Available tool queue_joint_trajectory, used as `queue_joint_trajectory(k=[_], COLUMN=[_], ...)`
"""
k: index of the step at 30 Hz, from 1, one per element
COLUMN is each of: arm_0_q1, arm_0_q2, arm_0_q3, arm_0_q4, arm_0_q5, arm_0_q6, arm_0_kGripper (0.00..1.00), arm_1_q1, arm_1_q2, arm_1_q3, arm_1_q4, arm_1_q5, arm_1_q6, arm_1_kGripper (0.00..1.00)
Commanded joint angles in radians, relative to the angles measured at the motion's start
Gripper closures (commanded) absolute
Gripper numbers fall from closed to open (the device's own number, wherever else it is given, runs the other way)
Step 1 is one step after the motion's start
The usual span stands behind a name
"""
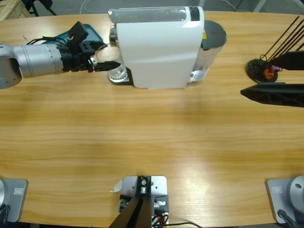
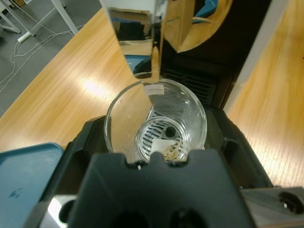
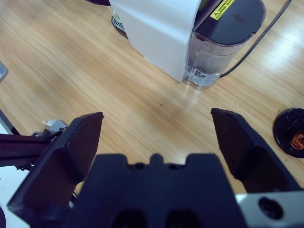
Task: Pour coffee
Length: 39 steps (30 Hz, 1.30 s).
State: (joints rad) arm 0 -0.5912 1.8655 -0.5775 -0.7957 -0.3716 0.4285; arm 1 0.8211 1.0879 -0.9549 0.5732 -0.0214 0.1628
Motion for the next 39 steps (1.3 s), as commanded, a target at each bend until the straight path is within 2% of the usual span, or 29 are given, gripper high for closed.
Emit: queue_joint_trajectory(k=[1,21,22,23,24,25,39], arm_0_q1=[-0.012,-0.012,-0.012,-0.012,-0.012,-0.012,-0.009], arm_0_q2=[0.026,0.067,0.071,0.076,0.076,0.074,0.001], arm_0_q3=[0.020,0.006,0.006,0.011,0.018,0.022,0.098], arm_0_q4=[-0.045,-0.053,-0.054,-0.063,-0.075,-0.081,-0.166], arm_0_q5=[-0.016,-0.035,-0.036,-0.032,-0.028,-0.028,-0.028], arm_0_q6=[-0.016,-0.062,-0.072,-0.087,-0.099,-0.109,-0.157], arm_0_kGripper=[1.000,1.000,0.951,0.259,0.070,0.042,0.041], arm_1_q1=[-0.008,-0.008,-0.008,-0.008,-0.008,-0.008,-0.008], arm_1_q2=[0.024,0.027,0.027,0.026,0.024,0.022,0.021], arm_1_q3=[-0.002,-0.012,-0.012,-0.012,-0.012,-0.012,-0.012], arm_1_q4=[0.004,0.008,0.011,0.013,0.016,0.017,0.016], arm_1_q5=[-0.002,0.000,0.001,0.001,0.001,0.001,0.003], arm_1_q6=[0.003,0.004,0.004,0.004,0.004,0.004,0.006], arm_1_kGripper=[0.000,0.000,0.000,0.000,0.000,0.000,0.000])
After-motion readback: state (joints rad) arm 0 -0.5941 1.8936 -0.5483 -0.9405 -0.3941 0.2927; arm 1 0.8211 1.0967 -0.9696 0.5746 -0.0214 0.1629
